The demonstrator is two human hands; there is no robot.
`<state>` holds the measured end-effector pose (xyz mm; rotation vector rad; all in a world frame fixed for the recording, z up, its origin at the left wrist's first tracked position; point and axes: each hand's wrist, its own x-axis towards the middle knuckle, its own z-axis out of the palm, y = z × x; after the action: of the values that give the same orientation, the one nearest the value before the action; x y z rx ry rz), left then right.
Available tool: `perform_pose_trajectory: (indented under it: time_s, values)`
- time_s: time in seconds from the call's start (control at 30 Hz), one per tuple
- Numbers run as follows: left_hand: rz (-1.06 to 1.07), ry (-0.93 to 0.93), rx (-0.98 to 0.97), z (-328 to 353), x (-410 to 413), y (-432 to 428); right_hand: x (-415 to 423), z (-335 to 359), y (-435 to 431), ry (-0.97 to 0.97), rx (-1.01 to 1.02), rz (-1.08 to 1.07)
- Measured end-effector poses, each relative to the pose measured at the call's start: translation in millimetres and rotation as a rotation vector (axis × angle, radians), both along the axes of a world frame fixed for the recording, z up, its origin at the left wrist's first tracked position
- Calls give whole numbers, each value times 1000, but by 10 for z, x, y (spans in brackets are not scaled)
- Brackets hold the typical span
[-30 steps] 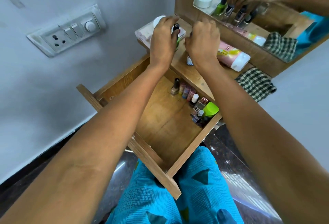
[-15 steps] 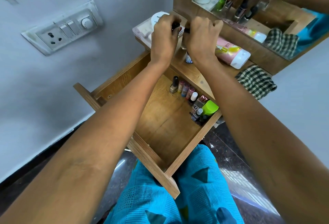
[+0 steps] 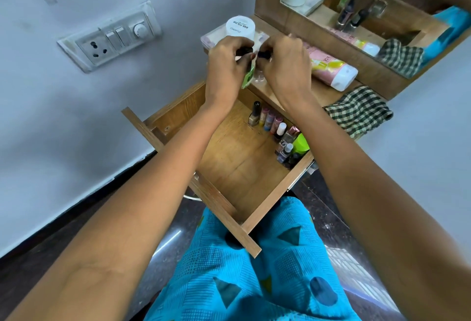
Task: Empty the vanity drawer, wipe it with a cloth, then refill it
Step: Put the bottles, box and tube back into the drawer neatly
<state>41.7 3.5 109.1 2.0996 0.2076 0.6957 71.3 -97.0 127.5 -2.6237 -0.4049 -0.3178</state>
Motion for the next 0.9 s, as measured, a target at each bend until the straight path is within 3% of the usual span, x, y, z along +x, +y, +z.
perform_pose_trajectory:
  time_s: [0.27, 0.9]
  values:
    - [-42, 85, -2, -262, -363, -80, -440, -206, -127, 113, 43, 36]
    - [-88, 273, 9, -940, -354, -264, -565, -873, -272, 183, -423, 86]
